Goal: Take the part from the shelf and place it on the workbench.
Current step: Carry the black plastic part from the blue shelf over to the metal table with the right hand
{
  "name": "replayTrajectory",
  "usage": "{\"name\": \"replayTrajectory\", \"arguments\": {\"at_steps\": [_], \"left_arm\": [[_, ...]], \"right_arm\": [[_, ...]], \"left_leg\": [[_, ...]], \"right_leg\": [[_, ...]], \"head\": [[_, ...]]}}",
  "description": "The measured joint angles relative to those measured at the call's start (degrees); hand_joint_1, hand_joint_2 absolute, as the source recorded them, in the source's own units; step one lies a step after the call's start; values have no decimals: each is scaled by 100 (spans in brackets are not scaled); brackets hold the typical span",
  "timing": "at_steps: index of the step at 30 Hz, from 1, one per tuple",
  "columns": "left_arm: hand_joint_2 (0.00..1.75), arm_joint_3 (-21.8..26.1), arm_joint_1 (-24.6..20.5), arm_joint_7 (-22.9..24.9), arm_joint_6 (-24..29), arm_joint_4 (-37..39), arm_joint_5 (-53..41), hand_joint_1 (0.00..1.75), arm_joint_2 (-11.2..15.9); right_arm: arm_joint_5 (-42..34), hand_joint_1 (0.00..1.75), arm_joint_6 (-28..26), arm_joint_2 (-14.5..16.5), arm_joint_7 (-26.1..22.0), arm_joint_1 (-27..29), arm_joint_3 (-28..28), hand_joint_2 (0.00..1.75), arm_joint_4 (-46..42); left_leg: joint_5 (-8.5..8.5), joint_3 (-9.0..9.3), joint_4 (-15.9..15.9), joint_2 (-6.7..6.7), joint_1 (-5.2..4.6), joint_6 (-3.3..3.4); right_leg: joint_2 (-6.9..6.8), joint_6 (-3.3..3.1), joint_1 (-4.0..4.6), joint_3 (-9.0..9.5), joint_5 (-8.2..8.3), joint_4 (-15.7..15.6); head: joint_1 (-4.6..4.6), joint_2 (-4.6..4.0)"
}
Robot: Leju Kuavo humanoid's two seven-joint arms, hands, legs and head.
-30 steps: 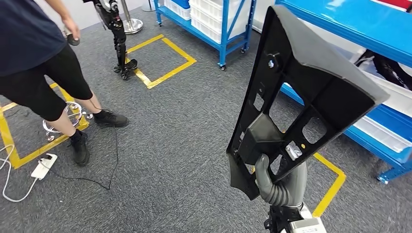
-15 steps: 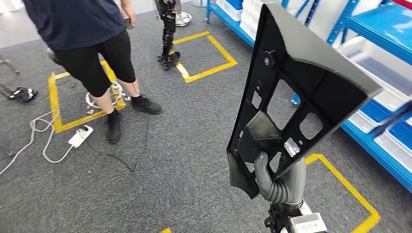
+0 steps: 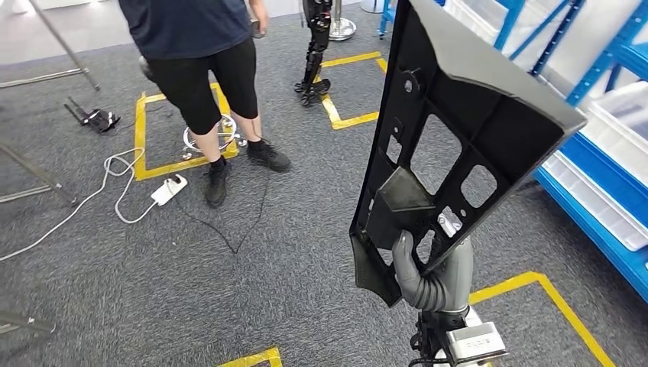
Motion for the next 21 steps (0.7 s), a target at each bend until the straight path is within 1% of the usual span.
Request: {"name": "replayTrajectory", "arguments": {"at_steps": [1, 2, 4, 5, 6, 7, 8, 9, 10, 11, 12, 13, 14, 15, 16, 17, 18, 19, 20, 21], "left_arm": [[175, 6, -10, -4, -10, -4, 0, 0, -1], [175, 11, -19, -8, -20, -7, 0, 0, -3], [175, 20, -25, -12, -40, -8, 0, 0, -12], [175, 25, -20, -12, -44, -8, 0, 0, -19], [175, 28, -20, -14, -49, -9, 0, 0, -26], [175, 29, -29, -19, -52, -9, -3, 0, -33], [175, 29, -40, -28, -55, -9, -12, 0, -45], [175, 29, -52, -43, -54, -9, -24, 0, -54], [175, 28, -59, -59, -51, -8, -38, 0, -63], [175, 28, -59, -75, -46, -8, -52, 0, -71], [175, 28, -57, -89, -41, -8, -67, 0, -76], [175, 28, -56, -100, -35, -8, -84, 0, -82], [175, 28, -56, -108, -29, -8, -102, 0, -89], [175, 28, -58, -113, -25, -9, -119, 0, -94], [175, 29, -58, -117, -16, -9, -132, 0, -98], [175, 29, -52, -120, -9, -10, -143, 0, -99], [175, 29, -38, -123, -2, -10, -151, 0, -99], [175, 30, -19, -126, 7, -9, -158, 0, -99], [175, 30, -1, -128, 13, -9, -166, 0, -96], [175, 30, 11, -135, 31, -8, -172, 0, -95]], "right_arm": [[-1, 175, 0, 1, 2, -14, -2, 175, 1], [-1, 175, 1, 1, 2, -28, -2, 175, 1], [0, 175, 2, 3, 4, -55, 1, 175, 5], [1, 175, 2, 5, 5, -66, 2, 175, 8], [1, 175, 2, 7, 7, -73, 3, 175, 10], [1, 175, 2, 6, 8, -77, 2, 175, 12], [0, 175, 2, 3, 10, -78, 0, 175, 19], [0, 175, 2, -1, 10, -77, 0, 175, 27], [0, 175, 2, -4, 11, -76, -1, 175, 39], [0, 175, 2, -7, 11, -76, -1, 175, 51], [1, 175, 2, -8, 12, -77, -1, 175, 60], [1, 175, 2, -8, 12, -77, -1, 175, 66], [2, 175, 2, -9, 12, -79, -1, 175, 69], [3, 175, 2, -9, 12, -80, -1, 175, 71], [4, 175, 2, -9, 13, -82, -2, 175, 71], [4, 175, 2, -10, 14, -83, -4, 175, 71], [2, 175, 2, -10, 16, -84, -7, 175, 71], [1, 175, 2, -10, 17, -85, -10, 175, 71], [-1, 175, 2, -8, 18, -86, -13, 175, 71], [-2, 175, 2, -4, 19, -86, -15, 175, 71]], "left_leg": [[63, 143, -255, 84, -19, 25], [69, 200, -376, 122, -42, 53], [71, 175, -406, -13, -73, 128], [87, 170, -423, -85, -70, 166], [107, 169, -440, -152, -60, 203], [126, 172, -456, -217, -44, 243], [138, 168, -462, -290, -32, 271], [145, 158, -462, -368, -30, 291], [149, 150, -462, -455, -32, 305], [153, 144, -461, -544, -33, 309], [158, 143, -460, -634, -33, 310], [164, 144, -458, -726, -30, 305], [173, 145, -456, -818, -25, 295], [181, 141, -449, -903, -29, 277], [188, 131, -443, -976, -37, 254], [197, 116, -443, -1035, -44, 228], [211, 102, -452, -1086, -48, 195], [229, 85, -465, -1141, -43, 162], [237, 73, -467, -1151, -35, 134], [204, 48, -419, -1056, -43, 107]], "right_leg": [[-54, 28, 23, 3, -23, 5], [-107, 57, 46, 9, -42, 6], [-216, 105, 50, 35, -60, -3], [-172, 128, 38, 31, -84, 25], [-51, 140, 26, -11, -144, 122], [130, 135, 17, -115, -255, 335], [334, 113, 8, -293, -409, 681], [457, 88, 7, -496, -566, 1082], [520, 79, 6, -692, -685, 1448], [546, 90, 6, -825, -731, 1670], [559, 126, 4, -843, -673, 1647], [588, 174, -3, -752, -536, 1410], [676, 222, -16, -577, -354, 1015], [807, 253, -31, -395, -191, 601], [903, 251, -43, -259, -76, 292], [972, 227, -44, -171, -16, 111], [965, 188, -34, -144, 0, 59], [896, 145, -25, -132, 20, 54], [835, 110, -35, -116, 36, 46], [765, 80, -47, -109, 50, 36]], "head": [[9, 0], [18, 0], [36, 0], [36, 0], [37, 0], [43, 0], [49, 0], [52, 0], [55, 0], [55, 0], [54, 0], [55, 0], [56, 0], [56, 0], [54, 0], [49, 0], [48, 0], [45, 0], [44, 0], [41, 0]]}}
